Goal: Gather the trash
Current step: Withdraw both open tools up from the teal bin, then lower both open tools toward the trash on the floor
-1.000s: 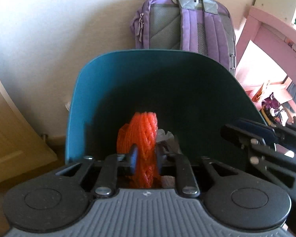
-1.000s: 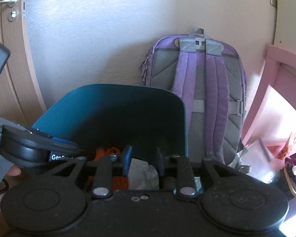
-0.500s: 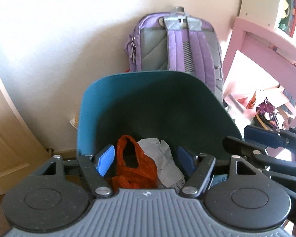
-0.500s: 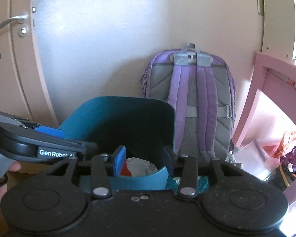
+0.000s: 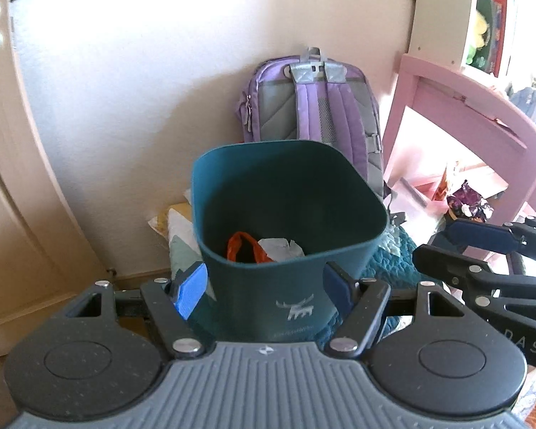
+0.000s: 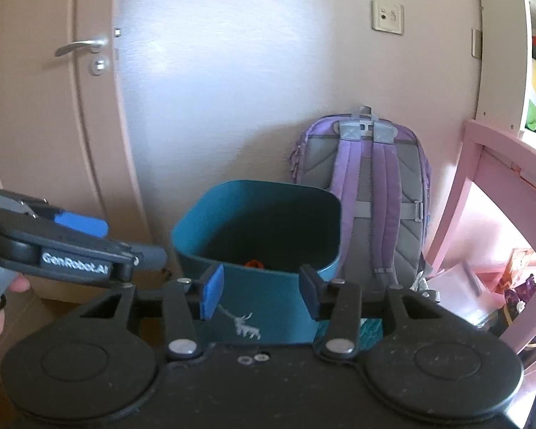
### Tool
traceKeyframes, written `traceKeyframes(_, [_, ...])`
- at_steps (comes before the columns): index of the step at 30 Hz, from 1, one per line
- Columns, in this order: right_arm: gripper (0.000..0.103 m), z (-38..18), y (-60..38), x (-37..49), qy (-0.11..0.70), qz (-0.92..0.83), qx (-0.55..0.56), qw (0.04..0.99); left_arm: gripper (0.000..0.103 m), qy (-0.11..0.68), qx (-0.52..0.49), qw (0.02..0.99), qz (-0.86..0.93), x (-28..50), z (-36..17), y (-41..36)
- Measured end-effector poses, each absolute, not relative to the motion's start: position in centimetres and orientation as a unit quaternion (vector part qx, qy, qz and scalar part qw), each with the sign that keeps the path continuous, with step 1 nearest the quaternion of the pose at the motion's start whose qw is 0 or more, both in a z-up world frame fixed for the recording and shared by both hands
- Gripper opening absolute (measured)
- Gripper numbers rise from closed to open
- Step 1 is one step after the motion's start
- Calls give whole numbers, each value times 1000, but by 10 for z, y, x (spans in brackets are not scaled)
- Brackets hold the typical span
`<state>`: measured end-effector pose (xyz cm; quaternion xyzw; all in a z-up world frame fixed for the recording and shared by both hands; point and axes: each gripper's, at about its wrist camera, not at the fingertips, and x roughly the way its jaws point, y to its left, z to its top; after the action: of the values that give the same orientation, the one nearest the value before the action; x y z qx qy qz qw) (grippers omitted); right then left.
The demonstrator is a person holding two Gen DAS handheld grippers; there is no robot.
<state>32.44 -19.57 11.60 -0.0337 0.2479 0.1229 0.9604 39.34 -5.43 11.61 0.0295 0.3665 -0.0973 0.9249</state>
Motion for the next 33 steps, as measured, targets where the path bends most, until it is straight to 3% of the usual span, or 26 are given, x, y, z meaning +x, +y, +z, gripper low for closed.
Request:
traceKeyframes(2, [47,117,-193,311,248,130,-37,959,81,356,31,929,-96,377,121,-49])
traceKeyframes(15, [49,61,-164,247,288,177,-43,940,84,341,39,935,-91,278,105,0])
traceKeyframes(27, [49,-60,-152,256,371,159,-28,915,84,389,-21,920,-47,249,3,77])
traceKeyframes(30, [49,-94,-146,265,388,153,-36,908,100,408,-34,911,-49,251,-29,93])
traceKeyframes(33, [49,-128,-142,278,414,147,-35,898,103,429,-44,900,-55,258,-64,107])
